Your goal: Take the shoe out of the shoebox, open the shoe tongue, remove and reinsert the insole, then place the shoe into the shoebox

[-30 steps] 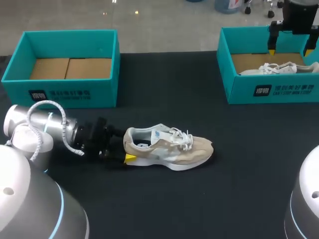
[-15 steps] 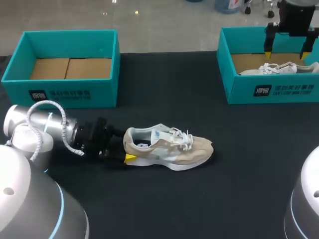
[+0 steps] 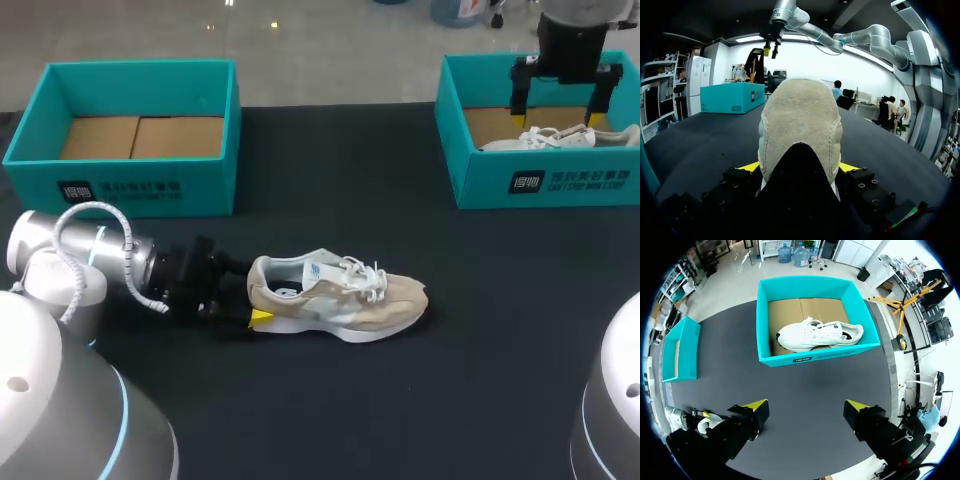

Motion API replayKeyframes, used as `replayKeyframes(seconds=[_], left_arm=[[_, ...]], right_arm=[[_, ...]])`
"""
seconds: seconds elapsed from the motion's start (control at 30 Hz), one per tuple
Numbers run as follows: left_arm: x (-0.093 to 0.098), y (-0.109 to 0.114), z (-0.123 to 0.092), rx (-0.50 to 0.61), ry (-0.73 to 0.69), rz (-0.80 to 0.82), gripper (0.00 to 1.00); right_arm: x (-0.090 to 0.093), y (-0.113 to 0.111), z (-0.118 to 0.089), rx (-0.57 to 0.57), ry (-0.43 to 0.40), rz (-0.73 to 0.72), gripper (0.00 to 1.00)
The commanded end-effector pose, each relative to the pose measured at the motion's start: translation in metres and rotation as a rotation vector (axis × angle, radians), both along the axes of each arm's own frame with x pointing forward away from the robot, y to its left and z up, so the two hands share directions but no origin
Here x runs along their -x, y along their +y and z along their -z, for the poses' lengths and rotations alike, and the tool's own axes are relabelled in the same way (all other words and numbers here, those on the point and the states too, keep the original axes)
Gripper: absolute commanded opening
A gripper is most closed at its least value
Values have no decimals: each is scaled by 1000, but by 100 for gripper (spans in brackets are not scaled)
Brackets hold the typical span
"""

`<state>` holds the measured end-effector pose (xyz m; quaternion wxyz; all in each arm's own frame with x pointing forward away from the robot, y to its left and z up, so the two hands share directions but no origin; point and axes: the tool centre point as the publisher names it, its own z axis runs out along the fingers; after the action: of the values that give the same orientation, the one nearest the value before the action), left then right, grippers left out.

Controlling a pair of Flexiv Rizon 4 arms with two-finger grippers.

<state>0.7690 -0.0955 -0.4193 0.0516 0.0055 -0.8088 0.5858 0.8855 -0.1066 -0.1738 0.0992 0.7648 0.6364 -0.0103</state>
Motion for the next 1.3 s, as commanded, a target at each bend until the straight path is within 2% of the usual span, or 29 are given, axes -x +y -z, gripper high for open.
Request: replayKeyframes(seconds=[0.03, 0.3, 0.57, 0.77, 0.83, 1.3], left_arm=[[1, 0, 0, -2, -1, -3, 0], [1, 0, 0, -2, -1, -3, 0], [1, 0, 0, -2, -1, -3, 0], [1, 0, 0, -2, -1, -3, 0], [1, 0, 0, -2, -1, -3, 0], [1, 0, 0, -2, -1, -3, 0]], right_arm=[[23, 22, 6, 12, -30, 41, 100], [51, 68, 17, -60, -11, 66, 100], [79, 117, 41, -116, 47, 1, 100], [94, 141, 63, -114, 102, -37, 100], [99, 145, 67, -128, 120, -59, 100], [99, 145, 67, -128, 120, -59, 100]])
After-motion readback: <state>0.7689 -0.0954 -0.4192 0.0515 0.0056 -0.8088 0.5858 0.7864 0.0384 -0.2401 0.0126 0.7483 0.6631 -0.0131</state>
